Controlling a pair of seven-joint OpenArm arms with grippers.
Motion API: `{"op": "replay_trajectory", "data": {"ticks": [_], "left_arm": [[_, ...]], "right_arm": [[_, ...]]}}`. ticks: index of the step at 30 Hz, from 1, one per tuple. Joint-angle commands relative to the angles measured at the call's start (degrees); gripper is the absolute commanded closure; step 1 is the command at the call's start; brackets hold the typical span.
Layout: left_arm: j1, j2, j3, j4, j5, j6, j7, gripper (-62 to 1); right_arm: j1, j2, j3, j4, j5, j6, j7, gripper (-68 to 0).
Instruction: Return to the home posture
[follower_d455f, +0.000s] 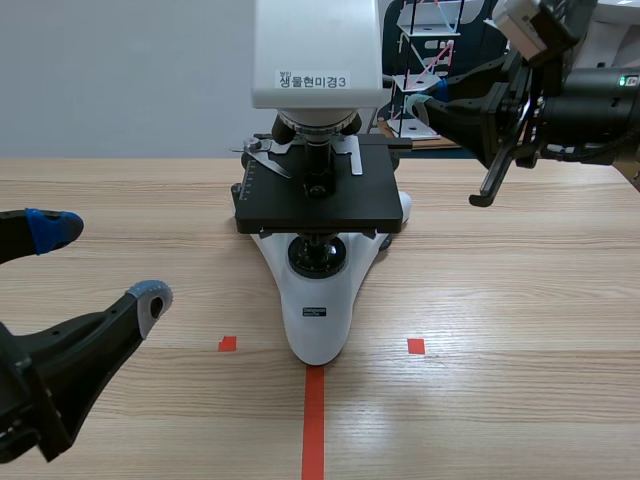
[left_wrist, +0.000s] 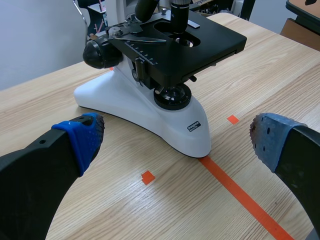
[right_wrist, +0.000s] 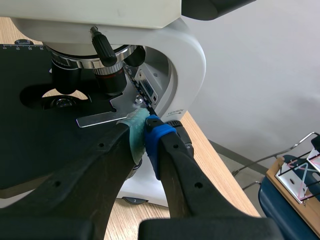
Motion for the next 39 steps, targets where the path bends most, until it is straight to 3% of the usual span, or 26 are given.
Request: {"op": "replay_trajectory", "data": {"ticks": [1,9,12,15,18,22,26,29,34,39], "left_arm": [[0.1,0.6,0.0,0.7,-0.5,0.0,-0.8,-61.5],[0.1,0.6,0.0,0.7,-0.5,0.0,-0.8,-61.5],[0.1,0.6,0.0,0.7,-0.5,0.0,-0.8,-61.5],[0.1,0.6,0.0,0.7,-0.5,0.0,-0.8,-61.5],[0.1,0.6,0.0,0.7,-0.5,0.0,-0.8,-61.5],[0.1,0.6,0.0,0.7,-0.5,0.0,-0.8,-61.5],[0.1,0.6,0.0,0.7,-0.5,0.0,-0.8,-61.5],[0.1,0.6,0.0,0.7,-0.5,0.0,-0.8,-61.5],[0.1,0.6,0.0,0.7,-0.5,0.0,-0.8,-61.5],[0.1,0.6,0.0,0.7,-0.5,0.0,-0.8,-61.5]], "right_arm": [[1.6,0.1,0.1,0.2,0.8,0.0,0.9,0.1],[0.5,0.1,0.4,0.3,0.8,-1.1,1.3,0.0],[-2.6,0.2,2.4,0.5,0.8,-3.1,3.8,0.0],[-7.5,0.2,6.2,1.9,0.8,-3.4,5.1,-2.1],[-14.0,0.2,10.6,5.2,0.8,-5.3,5.4,-11.9],[-23.7,0.2,17.2,11.7,0.9,-7.9,5.9,-31.6],[-33.1,0.1,22.4,17.8,0.9,-10.6,8.5,-43.4],[-39.1,-0.3,25.2,21.3,0.9,-10.8,10.6,-52.0],[-47.1,-3.7,29.1,24.2,2.0,-11.6,11.2,-58.3],[-53.4,-5.7,29.9,25.0,2.9,-11.6,13.4,-59.5]]}}
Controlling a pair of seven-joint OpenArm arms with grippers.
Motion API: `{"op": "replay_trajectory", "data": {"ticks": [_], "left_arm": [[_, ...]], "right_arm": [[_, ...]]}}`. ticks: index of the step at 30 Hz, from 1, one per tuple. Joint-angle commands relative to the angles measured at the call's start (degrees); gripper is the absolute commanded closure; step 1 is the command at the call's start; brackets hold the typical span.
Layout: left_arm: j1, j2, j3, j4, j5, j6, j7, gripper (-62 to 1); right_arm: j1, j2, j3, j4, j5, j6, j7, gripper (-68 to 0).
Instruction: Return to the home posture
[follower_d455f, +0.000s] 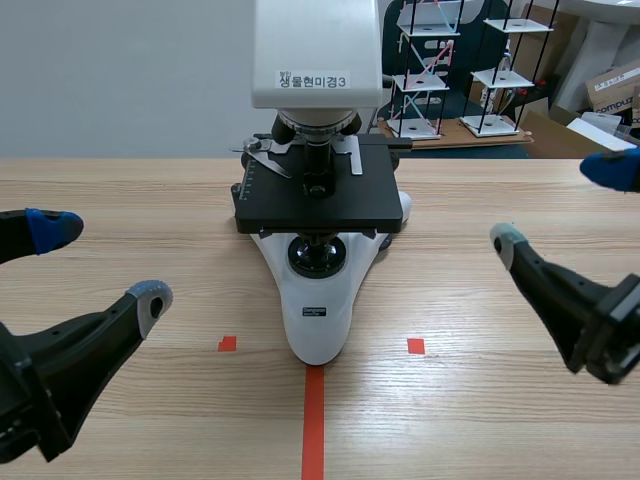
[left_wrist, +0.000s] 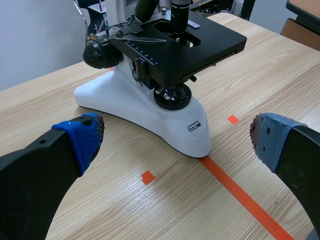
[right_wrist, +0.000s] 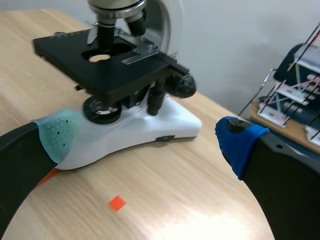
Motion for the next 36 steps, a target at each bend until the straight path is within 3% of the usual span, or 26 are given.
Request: {"op": "replay_trajectory", "data": {"ticks": [1,9,14,36], "left_arm": [[0.1,0.6,0.0,0.7,-0.5,0.0,-0.8,-61.5],[0.1,0.6,0.0,0.7,-0.5,0.0,-0.8,-61.5],[0.1,0.6,0.0,0.7,-0.5,0.0,-0.8,-61.5],[0.1,0.6,0.0,0.7,-0.5,0.0,-0.8,-61.5]], "right_arm": [[-1.1,0.4,-0.2,1.0,2.1,-0.4,1.9,-59.5],[-9.2,-0.3,0.2,4.8,4.0,-0.6,4.0,-59.5],[-9.4,-2.2,1.4,4.9,3.9,-0.6,4.0,-59.5],[-9.4,-2.1,1.4,4.9,3.5,-0.6,3.4,-59.1]]}}
